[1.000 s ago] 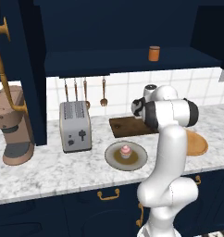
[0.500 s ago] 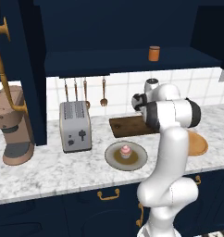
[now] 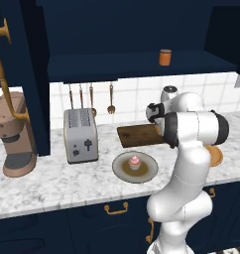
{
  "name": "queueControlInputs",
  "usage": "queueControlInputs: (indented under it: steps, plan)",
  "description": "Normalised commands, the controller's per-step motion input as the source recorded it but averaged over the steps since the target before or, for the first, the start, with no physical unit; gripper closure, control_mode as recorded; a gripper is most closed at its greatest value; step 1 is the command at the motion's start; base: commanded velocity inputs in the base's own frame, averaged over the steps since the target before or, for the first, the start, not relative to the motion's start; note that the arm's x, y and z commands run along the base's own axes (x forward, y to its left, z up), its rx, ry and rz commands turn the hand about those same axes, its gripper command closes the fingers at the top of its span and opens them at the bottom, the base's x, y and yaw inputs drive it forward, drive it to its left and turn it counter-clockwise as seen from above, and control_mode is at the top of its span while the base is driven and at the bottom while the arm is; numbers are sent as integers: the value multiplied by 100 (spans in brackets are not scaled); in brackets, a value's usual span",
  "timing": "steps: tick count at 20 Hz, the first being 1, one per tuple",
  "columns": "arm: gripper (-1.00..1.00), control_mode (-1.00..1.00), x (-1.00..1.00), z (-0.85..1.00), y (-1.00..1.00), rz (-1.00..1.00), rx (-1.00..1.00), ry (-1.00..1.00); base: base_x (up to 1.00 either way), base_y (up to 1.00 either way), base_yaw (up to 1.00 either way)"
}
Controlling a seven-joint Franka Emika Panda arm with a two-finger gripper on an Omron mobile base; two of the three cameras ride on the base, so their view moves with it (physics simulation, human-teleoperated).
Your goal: From the different types of pastries on the counter, select a croissant and place it on the cutting board. Then retrieve a jar of jam from the cabinet and place it alongside the croissant on the cutting board.
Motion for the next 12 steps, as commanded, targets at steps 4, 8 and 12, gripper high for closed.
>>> queueControlInputs:
  steps: [4,8,12]
  plan:
    - [-100,-100,-46,0,0,0,0,-9,0,0,0]
    - [-100,-100,-31,24,0,0,0,-14,0,0,0]
    - [-100,-100,-6,82,0,0,0,-18,0,0,0]
